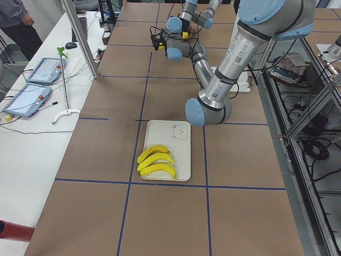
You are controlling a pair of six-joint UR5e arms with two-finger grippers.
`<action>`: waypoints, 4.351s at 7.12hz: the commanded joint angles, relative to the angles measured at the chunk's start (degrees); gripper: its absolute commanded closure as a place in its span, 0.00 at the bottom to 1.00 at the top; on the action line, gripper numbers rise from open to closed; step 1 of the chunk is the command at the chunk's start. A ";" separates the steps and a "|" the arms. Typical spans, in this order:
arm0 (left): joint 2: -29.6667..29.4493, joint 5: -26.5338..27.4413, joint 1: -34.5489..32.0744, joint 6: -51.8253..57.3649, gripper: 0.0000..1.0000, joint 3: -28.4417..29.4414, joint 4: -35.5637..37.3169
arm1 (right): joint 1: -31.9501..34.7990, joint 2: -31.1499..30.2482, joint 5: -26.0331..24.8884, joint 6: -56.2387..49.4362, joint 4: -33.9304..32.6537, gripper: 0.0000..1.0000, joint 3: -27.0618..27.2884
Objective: Transfer all bananas from basket to plate
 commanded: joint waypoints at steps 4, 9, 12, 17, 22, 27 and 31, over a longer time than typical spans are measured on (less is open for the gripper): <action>-2.00 1.32 1.01 -0.28 0.29 2.68 -0.06 | -2.94 1.21 -3.35 0.10 0.00 0.99 0.34; -1.91 1.23 0.92 -1.33 1.00 2.50 0.12 | -2.94 1.56 -3.26 0.01 -0.09 0.87 0.25; -1.39 1.23 0.92 -1.34 1.00 2.24 0.47 | -2.86 1.56 -3.09 -0.08 -0.96 0.00 0.16; 2.30 1.76 0.92 1.11 1.00 2.23 1.35 | -1.98 -0.28 -0.46 -0.69 -14.21 0.00 3.82; 6.59 2.55 -2.05 9.18 1.00 -3.26 15.71 | 4.41 -0.90 9.63 -2.27 -29.15 0.00 11.23; 11.26 2.55 -4.43 24.32 1.00 -21.82 45.89 | 15.05 -10.89 20.54 -22.28 -40.78 0.00 15.80; 14.93 2.38 -7.58 27.05 1.00 -22.29 54.17 | 25.58 -22.31 27.74 -44.91 -40.78 0.00 15.28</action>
